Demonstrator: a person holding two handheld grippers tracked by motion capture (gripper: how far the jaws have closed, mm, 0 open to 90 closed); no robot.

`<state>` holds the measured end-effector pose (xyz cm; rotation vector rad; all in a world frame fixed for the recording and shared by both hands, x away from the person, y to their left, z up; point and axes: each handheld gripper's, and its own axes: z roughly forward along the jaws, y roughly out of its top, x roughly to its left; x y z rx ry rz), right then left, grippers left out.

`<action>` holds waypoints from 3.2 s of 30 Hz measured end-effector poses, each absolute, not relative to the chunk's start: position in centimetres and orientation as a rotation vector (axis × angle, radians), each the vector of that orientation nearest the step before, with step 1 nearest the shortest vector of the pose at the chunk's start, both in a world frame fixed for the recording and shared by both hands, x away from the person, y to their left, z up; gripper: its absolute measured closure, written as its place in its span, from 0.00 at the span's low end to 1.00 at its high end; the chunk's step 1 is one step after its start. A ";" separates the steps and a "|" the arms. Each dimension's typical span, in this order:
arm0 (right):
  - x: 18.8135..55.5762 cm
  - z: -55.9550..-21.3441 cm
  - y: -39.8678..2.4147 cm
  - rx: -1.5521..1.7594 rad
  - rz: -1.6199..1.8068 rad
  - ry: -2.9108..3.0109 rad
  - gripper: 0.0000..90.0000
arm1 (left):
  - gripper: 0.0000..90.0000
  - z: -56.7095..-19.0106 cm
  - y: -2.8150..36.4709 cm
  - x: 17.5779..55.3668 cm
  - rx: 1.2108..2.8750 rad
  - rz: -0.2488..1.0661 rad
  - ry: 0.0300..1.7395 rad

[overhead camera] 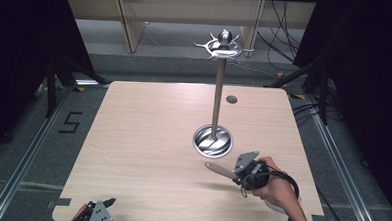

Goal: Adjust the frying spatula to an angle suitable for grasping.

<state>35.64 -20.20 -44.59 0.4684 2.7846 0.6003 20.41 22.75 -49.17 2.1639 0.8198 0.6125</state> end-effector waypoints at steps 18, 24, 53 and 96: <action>35.0 -39.4 -27.2 0.684 1.082 2.497 0.83 | 0.17 -49.3 22.7 20.5 2.132 0.615 0.822; 34.6 -38.5 -27.8 0.668 1.155 2.457 0.83 | 0.17 -49.1 22.7 20.4 2.139 0.605 0.822; 34.4 -36.8 -28.4 0.676 1.499 2.320 0.83 | 0.17 -49.1 22.9 20.4 2.158 0.623 0.824; 37.9 -32.0 -22.9 0.640 1.549 2.254 0.83 | 0.17 -49.3 22.7 20.3 2.146 0.607 0.845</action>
